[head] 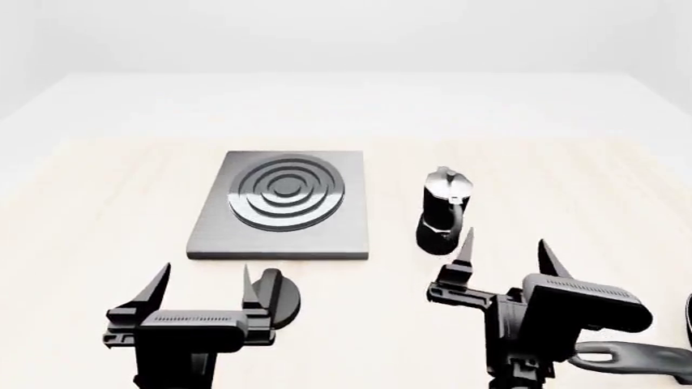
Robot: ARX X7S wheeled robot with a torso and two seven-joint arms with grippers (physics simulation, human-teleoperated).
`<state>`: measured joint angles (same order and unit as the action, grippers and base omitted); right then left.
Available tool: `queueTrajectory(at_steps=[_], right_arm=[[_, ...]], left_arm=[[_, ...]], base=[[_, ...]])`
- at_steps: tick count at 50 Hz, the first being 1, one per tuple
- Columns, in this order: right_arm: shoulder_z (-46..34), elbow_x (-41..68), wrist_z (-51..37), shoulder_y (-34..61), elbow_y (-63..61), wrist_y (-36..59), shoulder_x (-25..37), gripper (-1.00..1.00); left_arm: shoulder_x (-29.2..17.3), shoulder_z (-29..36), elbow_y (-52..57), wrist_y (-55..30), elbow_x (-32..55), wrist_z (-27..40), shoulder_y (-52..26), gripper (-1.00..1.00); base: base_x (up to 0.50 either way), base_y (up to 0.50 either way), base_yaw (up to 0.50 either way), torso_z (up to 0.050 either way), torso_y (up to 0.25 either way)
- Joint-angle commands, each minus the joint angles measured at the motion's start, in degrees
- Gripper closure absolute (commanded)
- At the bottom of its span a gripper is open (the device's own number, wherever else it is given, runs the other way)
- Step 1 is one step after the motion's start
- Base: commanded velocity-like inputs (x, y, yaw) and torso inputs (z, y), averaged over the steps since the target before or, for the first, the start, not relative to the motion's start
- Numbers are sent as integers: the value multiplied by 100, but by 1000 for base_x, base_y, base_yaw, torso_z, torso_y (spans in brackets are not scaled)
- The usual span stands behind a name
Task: Put the frying pan on the stove.
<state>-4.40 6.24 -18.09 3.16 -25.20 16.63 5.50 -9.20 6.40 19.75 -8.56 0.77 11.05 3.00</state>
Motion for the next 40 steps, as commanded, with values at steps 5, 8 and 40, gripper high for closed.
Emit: queueTrajectory(at_steps=[5,8,40], right_arm=[[365,190,-768,44,-57,35,-260,-100],[416,188,-895,-28,-41,-32,-240,-100],[626,-113,-3136,213,483,-452,-367,-100]], left_arm=[[-31,12,-23,43,55,116,-65,-100],[-46,-29,5,-9,100,138,-96,-100],[-111,177,-280,55,111,258,-236,-100]], base=[[0,0,0,0,0],[0,0,0,0,0],[0,0,0,0,0]])
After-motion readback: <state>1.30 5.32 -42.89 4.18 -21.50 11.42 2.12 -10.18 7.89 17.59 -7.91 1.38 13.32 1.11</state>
